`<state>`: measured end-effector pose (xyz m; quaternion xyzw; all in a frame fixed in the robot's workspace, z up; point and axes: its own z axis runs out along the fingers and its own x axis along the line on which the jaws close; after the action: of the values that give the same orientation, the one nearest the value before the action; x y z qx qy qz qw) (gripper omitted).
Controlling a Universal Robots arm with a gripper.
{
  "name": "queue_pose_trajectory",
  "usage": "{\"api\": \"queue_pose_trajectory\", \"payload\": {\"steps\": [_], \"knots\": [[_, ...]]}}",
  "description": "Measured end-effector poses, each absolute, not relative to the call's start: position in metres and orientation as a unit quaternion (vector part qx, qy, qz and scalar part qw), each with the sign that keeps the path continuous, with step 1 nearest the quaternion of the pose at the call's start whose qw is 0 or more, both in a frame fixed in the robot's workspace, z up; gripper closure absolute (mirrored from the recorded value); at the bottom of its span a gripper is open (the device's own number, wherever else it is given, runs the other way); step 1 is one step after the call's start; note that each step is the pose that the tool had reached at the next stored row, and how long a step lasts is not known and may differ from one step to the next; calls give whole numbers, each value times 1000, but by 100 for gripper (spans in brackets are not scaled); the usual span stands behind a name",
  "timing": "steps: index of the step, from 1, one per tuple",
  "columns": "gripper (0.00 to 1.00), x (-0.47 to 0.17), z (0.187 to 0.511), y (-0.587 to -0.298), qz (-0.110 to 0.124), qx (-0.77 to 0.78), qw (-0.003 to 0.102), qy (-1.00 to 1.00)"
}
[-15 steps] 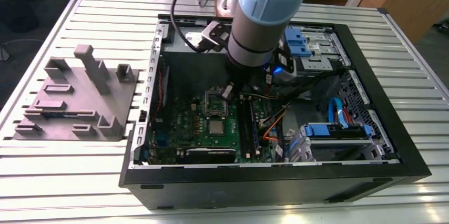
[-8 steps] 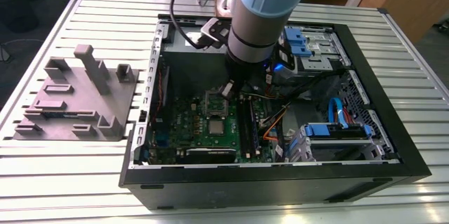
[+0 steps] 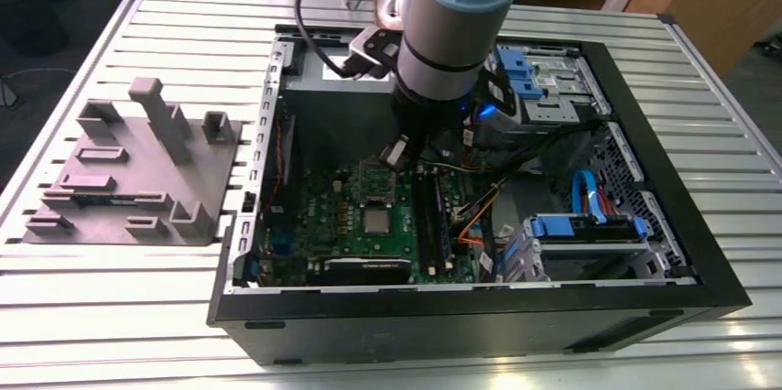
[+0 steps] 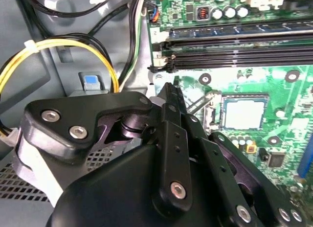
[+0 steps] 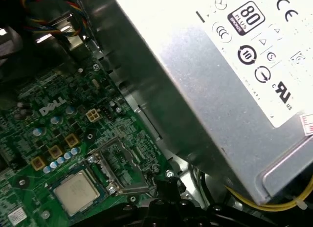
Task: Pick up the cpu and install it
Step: 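Close the cpu cover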
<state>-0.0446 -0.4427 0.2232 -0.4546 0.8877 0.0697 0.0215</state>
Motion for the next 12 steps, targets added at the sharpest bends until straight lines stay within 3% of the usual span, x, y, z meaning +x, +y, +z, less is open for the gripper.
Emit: {"api": "queue_pose_trajectory", "payload": {"steps": [4, 12], "knots": [[90, -45, 225, -443, 59, -456, 16, 888], [90, -48, 232, -443, 58, -458, 15, 887]]}}
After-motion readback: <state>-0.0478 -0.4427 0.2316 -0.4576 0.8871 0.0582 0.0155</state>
